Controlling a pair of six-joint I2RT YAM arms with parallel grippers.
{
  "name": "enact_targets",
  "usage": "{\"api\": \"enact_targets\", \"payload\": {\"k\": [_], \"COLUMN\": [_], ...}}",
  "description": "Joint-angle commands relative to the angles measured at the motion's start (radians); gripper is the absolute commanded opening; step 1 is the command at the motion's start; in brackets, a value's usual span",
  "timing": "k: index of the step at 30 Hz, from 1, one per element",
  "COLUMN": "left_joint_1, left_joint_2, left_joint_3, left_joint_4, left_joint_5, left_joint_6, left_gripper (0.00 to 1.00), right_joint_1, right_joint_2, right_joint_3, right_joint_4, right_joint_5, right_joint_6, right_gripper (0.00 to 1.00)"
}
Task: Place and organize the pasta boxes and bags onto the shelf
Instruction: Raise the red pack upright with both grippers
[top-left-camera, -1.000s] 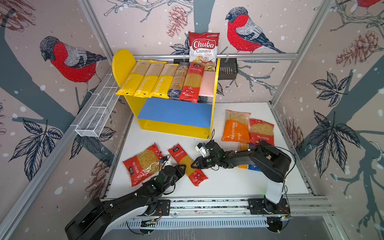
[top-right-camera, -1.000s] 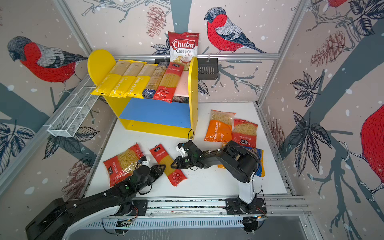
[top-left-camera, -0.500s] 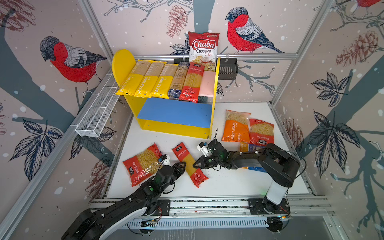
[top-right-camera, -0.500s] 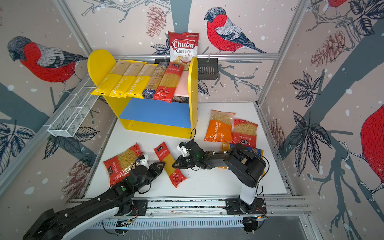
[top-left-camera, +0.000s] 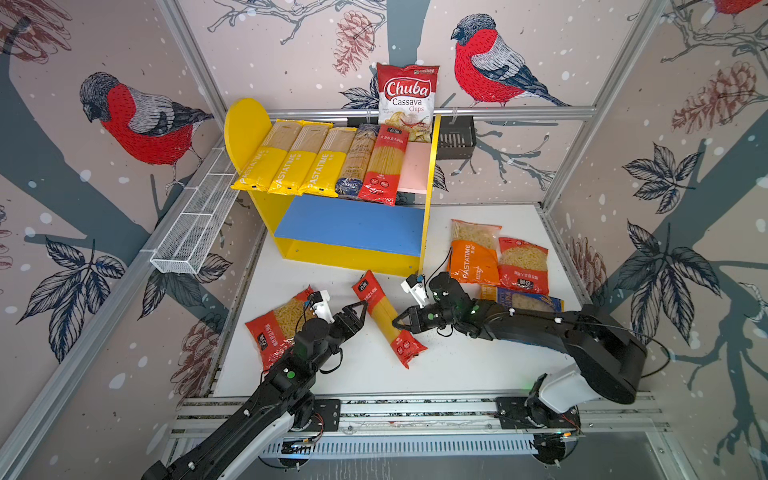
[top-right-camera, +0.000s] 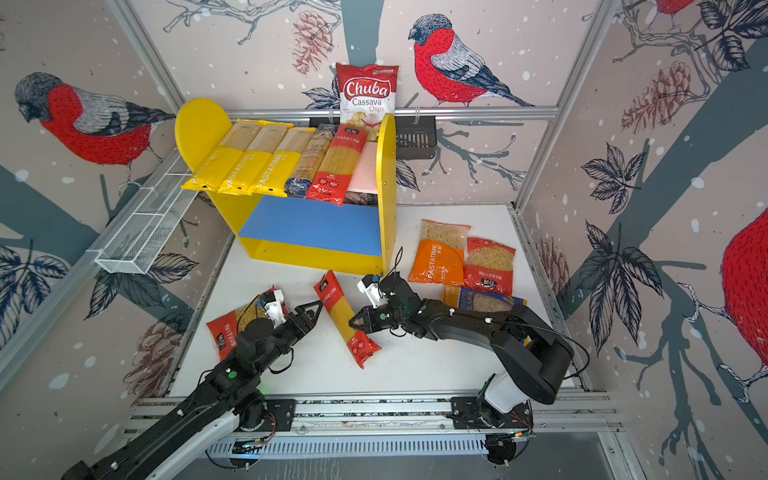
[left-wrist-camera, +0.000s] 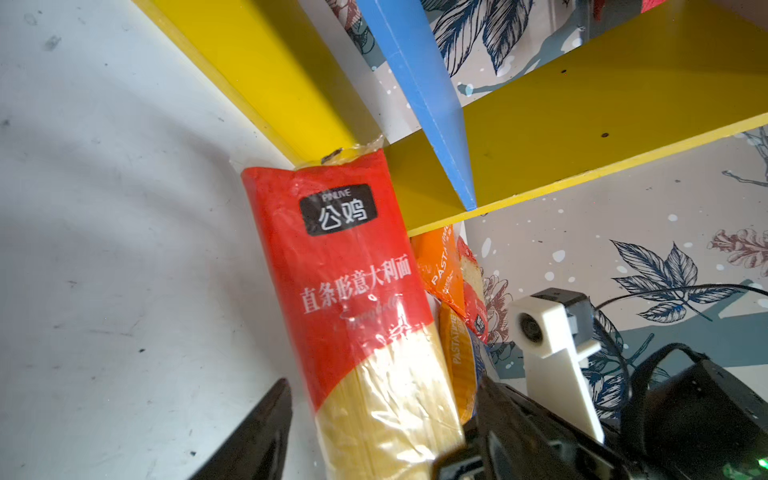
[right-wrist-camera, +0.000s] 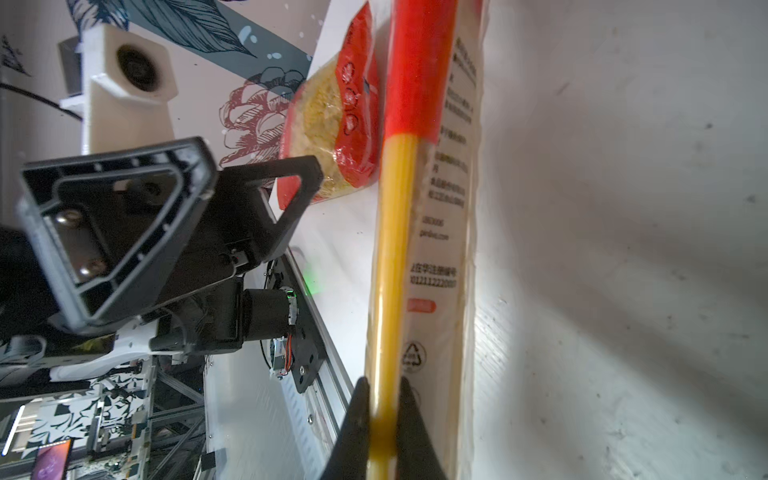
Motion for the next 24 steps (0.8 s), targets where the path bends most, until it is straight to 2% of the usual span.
{"api": "enact_targets", "payload": {"k": [1,8,14,24], "left_joint_1": [0.012,0.017,0.017,0.017], "left_joint_2": [-0.033,-0.057,0.044,0.22], "left_joint_3": [-0.016,-0.028,0.024,0.09], "left_joint_4": [0.092,0.281,0.448,0.71], "left_joint_5": [0.049,0.104,0.188,0.275], "left_joint_6": [0.023,0.028,0.06,0.064], "left_gripper": [0.75,0.84,0.84,0.83], "right_joint_1": [-0.005,-0.011,-0.005,0.032], "right_joint_2": [-0.069,-0.201,-0.275,-0.299], "right_joint_3": [0.013,0.017,0.033,0.08], "right_joint_4": [0.088,0.13,0.185,0.235], "right_joint_5": [0.005,0.034,0.026,0.024], "right_joint_6": [-0.069,-0.049,-0.014,0.003], "right_gripper": [0.0,0.0,0.0,0.0]}}
